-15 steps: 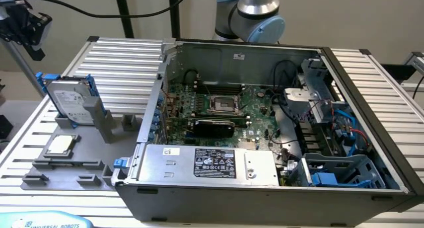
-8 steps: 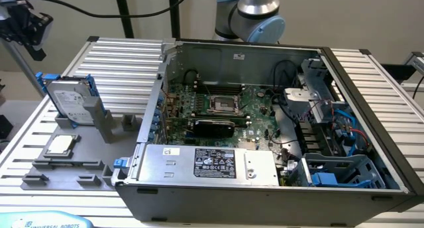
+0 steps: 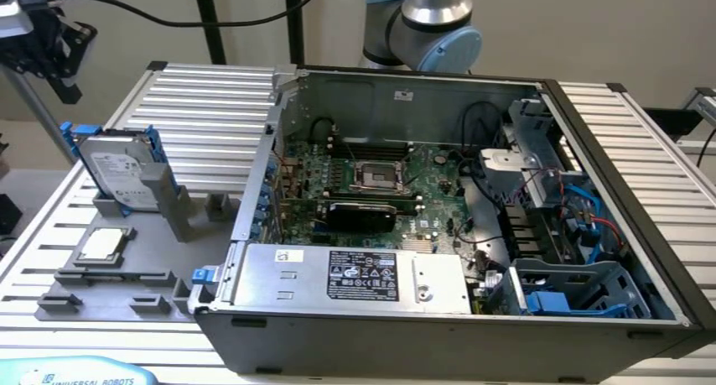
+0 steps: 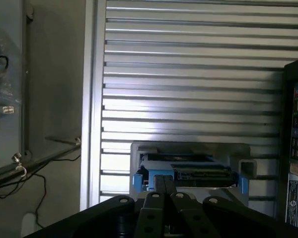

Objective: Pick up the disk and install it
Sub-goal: 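Pick up the disk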

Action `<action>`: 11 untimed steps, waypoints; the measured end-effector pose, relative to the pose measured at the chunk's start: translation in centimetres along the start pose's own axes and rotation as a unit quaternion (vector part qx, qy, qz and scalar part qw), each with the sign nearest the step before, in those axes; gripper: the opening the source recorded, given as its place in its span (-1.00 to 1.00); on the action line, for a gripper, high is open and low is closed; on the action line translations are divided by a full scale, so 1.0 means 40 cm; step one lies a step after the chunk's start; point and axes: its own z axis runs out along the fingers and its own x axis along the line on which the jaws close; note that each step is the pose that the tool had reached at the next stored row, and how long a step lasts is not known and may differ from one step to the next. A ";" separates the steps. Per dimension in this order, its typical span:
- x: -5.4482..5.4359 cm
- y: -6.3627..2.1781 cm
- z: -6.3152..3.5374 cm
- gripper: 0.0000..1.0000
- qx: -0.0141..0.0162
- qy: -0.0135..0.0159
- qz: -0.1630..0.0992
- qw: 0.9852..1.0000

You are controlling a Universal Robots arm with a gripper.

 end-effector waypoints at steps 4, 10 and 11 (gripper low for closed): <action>0.000 0.000 0.005 -0.79 0.000 0.002 -0.037 0.999; 0.000 0.000 0.010 -0.79 0.000 0.004 -0.091 0.996; 0.000 -0.001 0.011 -0.79 0.000 0.005 -0.100 0.995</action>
